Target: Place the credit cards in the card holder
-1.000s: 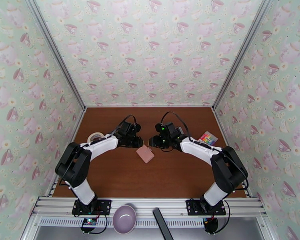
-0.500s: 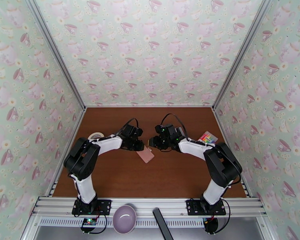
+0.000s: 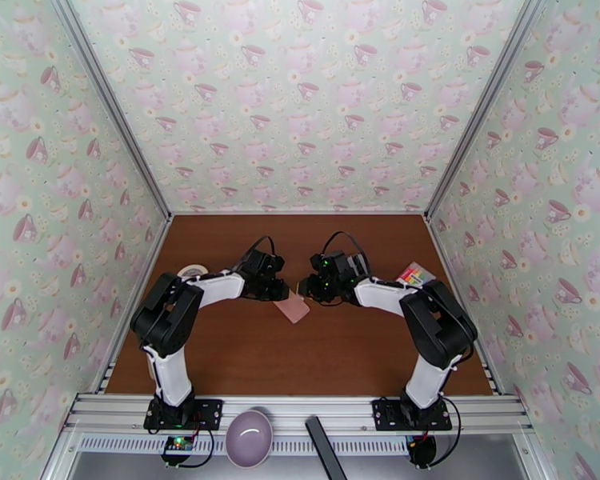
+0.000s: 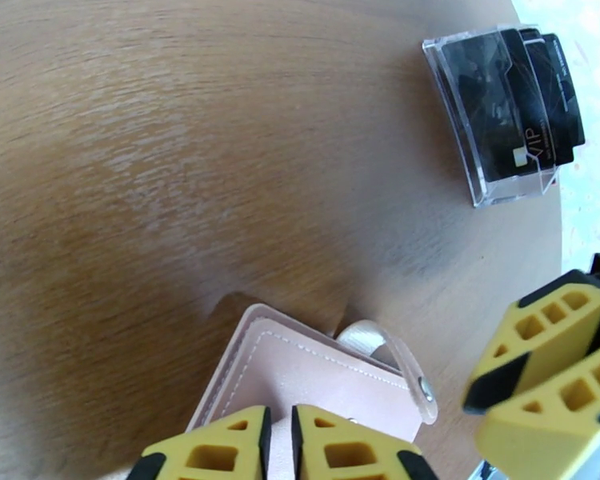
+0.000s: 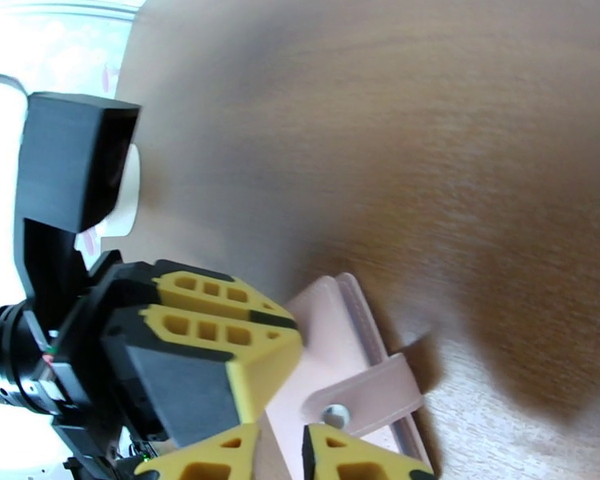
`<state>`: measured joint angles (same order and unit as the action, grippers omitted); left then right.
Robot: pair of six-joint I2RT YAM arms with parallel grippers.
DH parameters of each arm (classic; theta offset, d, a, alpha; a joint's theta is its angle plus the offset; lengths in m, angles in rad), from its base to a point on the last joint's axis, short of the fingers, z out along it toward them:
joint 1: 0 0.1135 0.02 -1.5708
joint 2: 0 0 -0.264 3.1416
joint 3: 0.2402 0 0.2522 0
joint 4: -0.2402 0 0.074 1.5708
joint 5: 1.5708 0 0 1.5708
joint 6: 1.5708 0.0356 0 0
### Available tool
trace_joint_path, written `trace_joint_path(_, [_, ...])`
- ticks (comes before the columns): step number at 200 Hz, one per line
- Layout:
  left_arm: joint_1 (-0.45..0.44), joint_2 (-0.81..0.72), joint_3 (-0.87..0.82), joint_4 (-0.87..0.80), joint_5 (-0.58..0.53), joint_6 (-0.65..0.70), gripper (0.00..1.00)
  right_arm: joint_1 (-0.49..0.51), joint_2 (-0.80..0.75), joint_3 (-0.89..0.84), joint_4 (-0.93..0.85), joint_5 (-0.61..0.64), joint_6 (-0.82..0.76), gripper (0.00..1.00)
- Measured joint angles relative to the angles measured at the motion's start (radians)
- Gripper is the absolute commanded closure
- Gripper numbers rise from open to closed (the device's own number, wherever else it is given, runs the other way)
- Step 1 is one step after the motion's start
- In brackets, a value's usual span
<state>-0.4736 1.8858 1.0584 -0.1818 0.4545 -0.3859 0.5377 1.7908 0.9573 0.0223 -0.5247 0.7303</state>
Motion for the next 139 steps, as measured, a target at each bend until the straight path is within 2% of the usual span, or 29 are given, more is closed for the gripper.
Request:
trace_joint_path(47, [0.024, 0.004, -0.023, 0.042, 0.059, -0.019, 0.83, -0.010, 0.035, -0.006, 0.029, -0.005, 0.021, 0.80])
trace_joint_path(139, [0.005, 0.013, 0.026, -0.030, 0.031, -0.004, 0.73, -0.010, 0.100, 0.000, 0.101, -0.043, 0.077, 0.81])
